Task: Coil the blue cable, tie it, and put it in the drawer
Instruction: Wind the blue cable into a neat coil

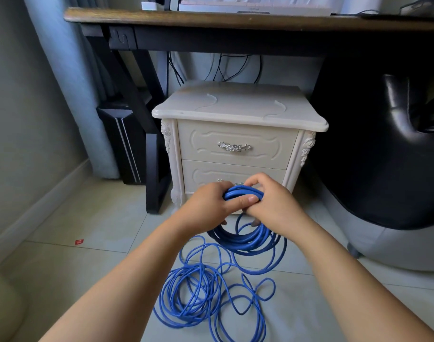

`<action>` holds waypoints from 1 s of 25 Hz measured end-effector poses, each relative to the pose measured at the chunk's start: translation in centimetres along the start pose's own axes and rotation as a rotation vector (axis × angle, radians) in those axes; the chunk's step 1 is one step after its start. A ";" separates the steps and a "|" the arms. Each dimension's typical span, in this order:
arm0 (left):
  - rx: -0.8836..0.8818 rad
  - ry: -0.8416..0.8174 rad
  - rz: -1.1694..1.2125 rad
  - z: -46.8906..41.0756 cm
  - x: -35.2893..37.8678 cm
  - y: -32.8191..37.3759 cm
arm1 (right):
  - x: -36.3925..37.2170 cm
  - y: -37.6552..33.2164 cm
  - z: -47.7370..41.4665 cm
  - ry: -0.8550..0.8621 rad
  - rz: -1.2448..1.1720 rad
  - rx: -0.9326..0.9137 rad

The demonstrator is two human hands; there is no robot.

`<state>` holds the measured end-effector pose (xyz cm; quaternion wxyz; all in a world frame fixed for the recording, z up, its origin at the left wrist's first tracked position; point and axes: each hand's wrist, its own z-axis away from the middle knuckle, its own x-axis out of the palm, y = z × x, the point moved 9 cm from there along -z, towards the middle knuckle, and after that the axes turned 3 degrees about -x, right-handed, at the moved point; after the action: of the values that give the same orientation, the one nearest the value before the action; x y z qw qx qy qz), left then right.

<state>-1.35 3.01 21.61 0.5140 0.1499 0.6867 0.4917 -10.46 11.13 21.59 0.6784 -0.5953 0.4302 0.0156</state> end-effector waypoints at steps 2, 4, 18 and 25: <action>0.002 0.065 0.109 0.0 -0.6 0.1 | -0.3 0.0 0.1 -0.013 -0.202 0.037; -0.036 0.142 0.279 -0.3 -1.5 -0.4 | -0.7 0.0 0.3 -0.056 -0.391 0.090; -0.249 0.373 0.504 0.8 -0.7 -2.1 | 0.4 1.2 0.6 0.174 -0.962 0.168; -0.367 -0.027 0.937 0.8 2.3 -2.7 | -0.1 1.1 0.5 0.199 -0.893 0.153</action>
<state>-0.91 3.80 18.08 0.2644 0.3557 0.4412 0.7803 -10.80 11.93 20.74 0.6162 -0.6691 0.1946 -0.3671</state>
